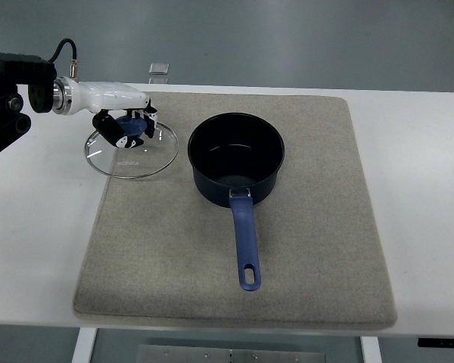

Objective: Open pot lid and place left with left hand
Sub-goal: 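Lower the lid onto the mat beside the saucepan, nearer the left hand, then open the left hand and raise it off the lid knob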

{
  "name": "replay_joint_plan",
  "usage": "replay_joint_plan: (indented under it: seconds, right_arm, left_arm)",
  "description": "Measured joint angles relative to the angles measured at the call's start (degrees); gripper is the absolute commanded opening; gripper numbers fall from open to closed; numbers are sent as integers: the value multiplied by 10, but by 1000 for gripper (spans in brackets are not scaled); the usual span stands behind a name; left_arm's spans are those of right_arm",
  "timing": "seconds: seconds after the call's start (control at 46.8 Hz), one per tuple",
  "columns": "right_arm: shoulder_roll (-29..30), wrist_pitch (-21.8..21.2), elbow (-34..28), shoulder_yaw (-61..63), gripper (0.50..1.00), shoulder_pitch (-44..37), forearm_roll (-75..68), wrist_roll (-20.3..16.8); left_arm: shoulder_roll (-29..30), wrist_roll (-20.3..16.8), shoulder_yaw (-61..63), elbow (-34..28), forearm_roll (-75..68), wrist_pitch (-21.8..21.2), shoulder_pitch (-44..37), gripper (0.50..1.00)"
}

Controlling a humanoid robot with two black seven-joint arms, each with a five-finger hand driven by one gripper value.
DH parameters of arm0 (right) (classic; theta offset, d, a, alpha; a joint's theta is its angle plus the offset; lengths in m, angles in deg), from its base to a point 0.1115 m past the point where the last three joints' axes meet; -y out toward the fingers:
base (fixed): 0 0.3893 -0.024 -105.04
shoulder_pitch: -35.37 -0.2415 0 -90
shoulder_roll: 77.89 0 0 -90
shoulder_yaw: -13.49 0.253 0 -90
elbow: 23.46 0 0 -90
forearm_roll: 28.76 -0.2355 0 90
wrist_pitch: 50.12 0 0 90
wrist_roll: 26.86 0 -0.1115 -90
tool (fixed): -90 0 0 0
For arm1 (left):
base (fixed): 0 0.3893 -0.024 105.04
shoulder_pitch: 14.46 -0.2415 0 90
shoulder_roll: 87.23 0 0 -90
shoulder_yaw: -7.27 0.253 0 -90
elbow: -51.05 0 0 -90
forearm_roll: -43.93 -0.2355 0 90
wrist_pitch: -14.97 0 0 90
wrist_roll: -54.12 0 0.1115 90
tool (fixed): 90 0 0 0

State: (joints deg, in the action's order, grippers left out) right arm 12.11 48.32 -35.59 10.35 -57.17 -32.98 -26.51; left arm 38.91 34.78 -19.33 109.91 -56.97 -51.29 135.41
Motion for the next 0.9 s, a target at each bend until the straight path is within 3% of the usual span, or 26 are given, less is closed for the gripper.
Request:
replay_joint_plan:
  seconds: [0.299, 0.79, 0.897]
  right_arm:
    - [0, 0, 0, 0, 915, 0, 0, 0]
    - [0, 0, 0, 0, 915, 0, 0, 0]
    - [0, 0, 0, 0, 915, 0, 0, 0]
  left_arm:
    - [-15, 1, -2, -11, -1, -35, -16, 500]
    - [-37, 1, 3, -32, 6, -39, -18, 512]
    - [-38, 1, 3, -32, 9, -39, -16, 612]
